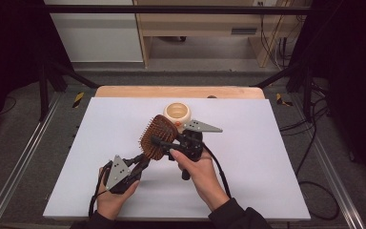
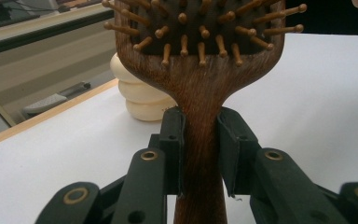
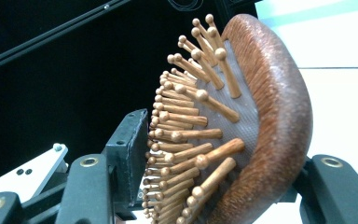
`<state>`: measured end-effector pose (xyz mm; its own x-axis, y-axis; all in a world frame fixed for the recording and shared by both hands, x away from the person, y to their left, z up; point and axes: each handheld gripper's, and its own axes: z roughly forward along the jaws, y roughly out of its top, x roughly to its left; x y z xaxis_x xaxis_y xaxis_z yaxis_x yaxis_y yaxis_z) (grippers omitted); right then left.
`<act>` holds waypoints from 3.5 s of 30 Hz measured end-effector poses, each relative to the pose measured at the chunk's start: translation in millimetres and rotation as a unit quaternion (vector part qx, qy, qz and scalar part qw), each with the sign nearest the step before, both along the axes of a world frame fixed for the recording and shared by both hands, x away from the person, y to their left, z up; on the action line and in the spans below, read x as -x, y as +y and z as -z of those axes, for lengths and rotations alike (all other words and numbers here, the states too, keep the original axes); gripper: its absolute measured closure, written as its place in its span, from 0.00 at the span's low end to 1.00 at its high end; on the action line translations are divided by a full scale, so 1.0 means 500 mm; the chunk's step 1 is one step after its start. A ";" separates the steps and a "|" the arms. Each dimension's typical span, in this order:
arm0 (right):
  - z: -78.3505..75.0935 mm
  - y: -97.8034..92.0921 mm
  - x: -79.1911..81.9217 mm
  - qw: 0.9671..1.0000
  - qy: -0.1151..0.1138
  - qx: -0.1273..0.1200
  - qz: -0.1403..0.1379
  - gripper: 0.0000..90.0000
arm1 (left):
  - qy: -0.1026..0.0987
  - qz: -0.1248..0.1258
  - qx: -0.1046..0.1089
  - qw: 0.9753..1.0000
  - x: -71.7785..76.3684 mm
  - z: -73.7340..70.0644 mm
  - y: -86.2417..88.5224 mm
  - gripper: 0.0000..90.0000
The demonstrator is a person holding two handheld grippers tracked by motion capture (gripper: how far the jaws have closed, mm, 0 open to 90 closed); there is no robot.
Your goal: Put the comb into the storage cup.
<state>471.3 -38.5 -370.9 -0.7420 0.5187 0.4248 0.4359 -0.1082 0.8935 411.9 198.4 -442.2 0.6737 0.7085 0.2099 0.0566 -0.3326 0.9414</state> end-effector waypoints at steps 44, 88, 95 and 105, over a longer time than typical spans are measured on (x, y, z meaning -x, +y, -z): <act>-0.034 -0.066 -0.040 0.997 -0.010 -0.047 0.069 0.56 | 0.030 -0.088 0.091 0.992 -0.005 0.017 0.069 0.19; -0.097 -0.128 -0.099 0.992 -0.012 -0.049 0.111 0.56 | 0.028 -0.120 0.111 0.986 -0.013 0.033 0.125 0.04; -0.113 -0.129 -0.105 0.992 -0.016 -0.048 0.114 0.56 | 0.026 -0.119 0.109 0.987 -0.012 0.033 0.125 0.04; -0.120 -0.132 -0.111 0.992 -0.017 -0.051 0.117 0.56 | 0.024 -0.117 0.105 0.987 -0.012 0.033 0.122 0.04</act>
